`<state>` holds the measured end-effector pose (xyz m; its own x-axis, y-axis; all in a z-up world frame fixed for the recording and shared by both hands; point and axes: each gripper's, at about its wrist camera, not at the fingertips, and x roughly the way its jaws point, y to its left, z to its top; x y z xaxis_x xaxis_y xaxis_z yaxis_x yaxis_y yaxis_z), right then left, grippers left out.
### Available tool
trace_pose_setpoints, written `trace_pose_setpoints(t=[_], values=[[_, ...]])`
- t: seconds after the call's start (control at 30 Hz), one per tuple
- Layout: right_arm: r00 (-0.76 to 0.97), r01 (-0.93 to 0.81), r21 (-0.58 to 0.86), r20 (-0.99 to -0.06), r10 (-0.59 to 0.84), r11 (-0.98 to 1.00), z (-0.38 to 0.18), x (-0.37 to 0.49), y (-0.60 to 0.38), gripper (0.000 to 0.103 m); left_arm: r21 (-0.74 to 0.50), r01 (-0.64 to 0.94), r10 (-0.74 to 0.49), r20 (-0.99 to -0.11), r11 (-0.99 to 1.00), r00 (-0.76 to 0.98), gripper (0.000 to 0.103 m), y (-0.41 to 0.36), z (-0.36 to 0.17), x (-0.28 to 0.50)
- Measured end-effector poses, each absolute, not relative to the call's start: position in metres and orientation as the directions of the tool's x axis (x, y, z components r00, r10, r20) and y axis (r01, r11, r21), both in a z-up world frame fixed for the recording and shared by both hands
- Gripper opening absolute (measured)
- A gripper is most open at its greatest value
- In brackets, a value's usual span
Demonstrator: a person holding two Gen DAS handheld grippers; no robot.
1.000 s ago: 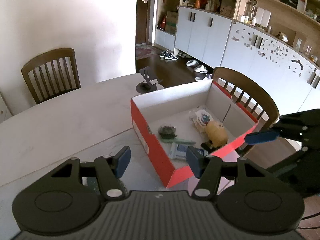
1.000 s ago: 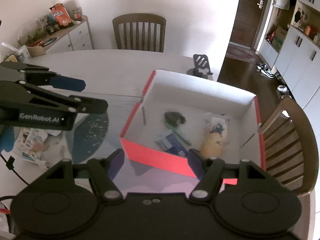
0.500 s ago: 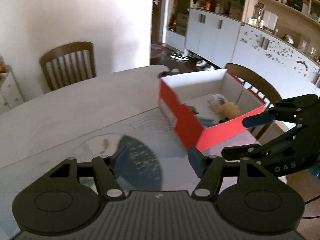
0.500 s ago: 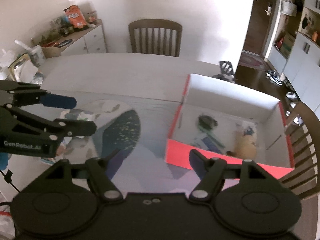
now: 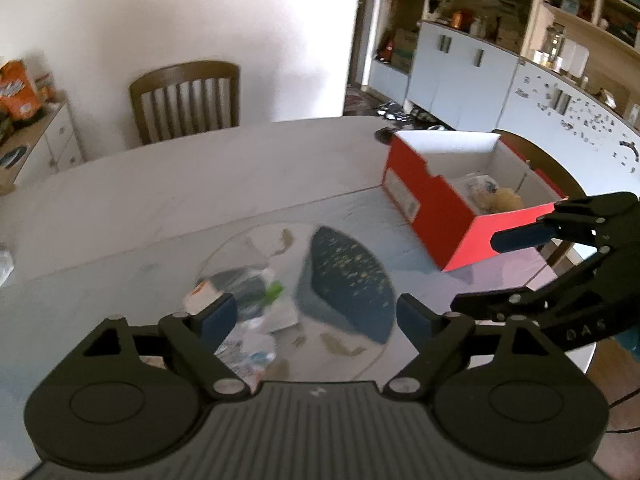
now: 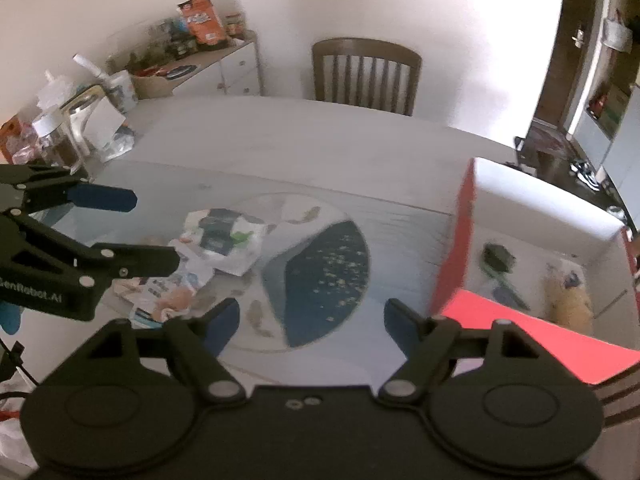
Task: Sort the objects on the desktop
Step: 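Close the left gripper on the silver ZHOUSHI bag while the right gripper reaches the white cable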
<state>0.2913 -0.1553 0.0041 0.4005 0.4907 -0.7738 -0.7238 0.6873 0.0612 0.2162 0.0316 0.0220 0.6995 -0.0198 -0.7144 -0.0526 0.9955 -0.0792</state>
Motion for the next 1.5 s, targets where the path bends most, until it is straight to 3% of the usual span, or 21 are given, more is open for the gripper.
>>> trace_pose_setpoints(t=[0.2, 0.8, 1.5], values=[[0.373, -0.765, 0.054, -0.774, 0.511, 0.642, -0.007, 0.272, -0.127, 0.085, -0.08, -0.123, 0.028, -0.724, 0.989, 0.69, 0.102, 0.063, 0.007, 0.204], [0.298, -0.806, 0.055, -0.823, 0.484, 0.589, -0.065, 0.237, -0.072, 0.084, -0.13, -0.281, 0.063, -0.807, 0.951, 0.587, 0.103, 0.134, -0.058, 0.188], [0.247, -0.873, -0.022, -0.881, 0.403, 0.488, -0.116, 0.24, -0.043, 0.068, -0.125, -0.352, 0.082, -0.851, 0.928, 0.519, 0.103, 0.156, -0.102, 0.204]])
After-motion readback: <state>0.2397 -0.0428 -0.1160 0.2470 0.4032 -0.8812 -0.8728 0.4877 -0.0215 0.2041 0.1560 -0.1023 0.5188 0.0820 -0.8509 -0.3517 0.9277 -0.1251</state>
